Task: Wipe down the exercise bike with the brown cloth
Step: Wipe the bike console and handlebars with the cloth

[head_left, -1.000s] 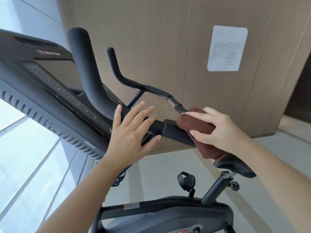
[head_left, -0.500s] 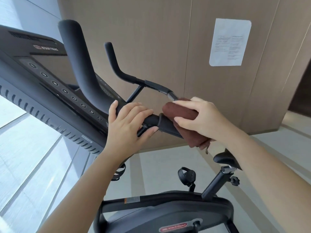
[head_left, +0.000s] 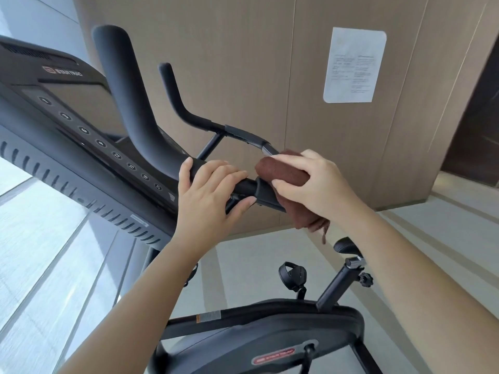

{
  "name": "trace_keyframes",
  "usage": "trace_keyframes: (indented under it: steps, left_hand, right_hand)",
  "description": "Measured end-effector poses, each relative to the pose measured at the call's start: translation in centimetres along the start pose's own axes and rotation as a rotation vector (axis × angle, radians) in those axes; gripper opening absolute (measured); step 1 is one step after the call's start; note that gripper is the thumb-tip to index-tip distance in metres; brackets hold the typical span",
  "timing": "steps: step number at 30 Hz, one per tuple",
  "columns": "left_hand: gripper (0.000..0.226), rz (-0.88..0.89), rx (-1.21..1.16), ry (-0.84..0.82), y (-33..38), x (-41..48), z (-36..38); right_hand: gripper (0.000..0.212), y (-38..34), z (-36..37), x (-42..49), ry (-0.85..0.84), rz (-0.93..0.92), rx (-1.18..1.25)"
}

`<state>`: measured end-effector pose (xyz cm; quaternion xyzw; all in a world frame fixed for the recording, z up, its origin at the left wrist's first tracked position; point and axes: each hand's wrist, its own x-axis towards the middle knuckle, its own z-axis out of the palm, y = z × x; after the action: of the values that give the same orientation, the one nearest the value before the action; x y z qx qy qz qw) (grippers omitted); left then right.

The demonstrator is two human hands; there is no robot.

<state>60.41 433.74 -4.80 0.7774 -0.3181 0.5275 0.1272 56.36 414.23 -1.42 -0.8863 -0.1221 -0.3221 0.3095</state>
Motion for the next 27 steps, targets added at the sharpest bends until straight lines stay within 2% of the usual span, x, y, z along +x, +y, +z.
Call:
trace_keyframes:
  steps: [3,9,12,16,20,22,27]
  left_hand:
    - [0.033,-0.017,-0.008,-0.003,0.1,0.0,-0.1]
    - [0.032,-0.087,-0.060,0.006,0.9,0.1,-0.2]
    - [0.032,-0.088,-0.078,0.002,1.0,0.2,-0.4]
    - [0.030,-0.072,-0.082,0.024,0.8,0.2,-0.2]
    - [0.030,-0.069,-0.110,0.017,0.6,0.1,-0.1]
    - [0.030,-0.066,-0.118,0.010,0.6,0.1,0.0]
    - [0.029,-0.042,-0.130,-0.014,0.4,0.2,-0.4]
  right_hand:
    - [0.040,1.7,-0.9,-0.6,0.011,0.066,-0.022]
    - [0.041,4.5,-1.9,-4.0,0.241,0.265,-0.045]
    - [0.043,2.7,-0.8,-5.2,0.374,0.345,0.056]
    - [0.043,-1.0,2.3,-7.6,0.551,0.324,0.105]
    - [0.043,-3.7,5.1,-9.8,0.713,0.390,0.176]
    - [0.042,-4.6,6.6,-11.1,0.727,0.449,0.252]
    - [0.036,-6.6,10.3,-11.7,0.620,0.563,0.425]
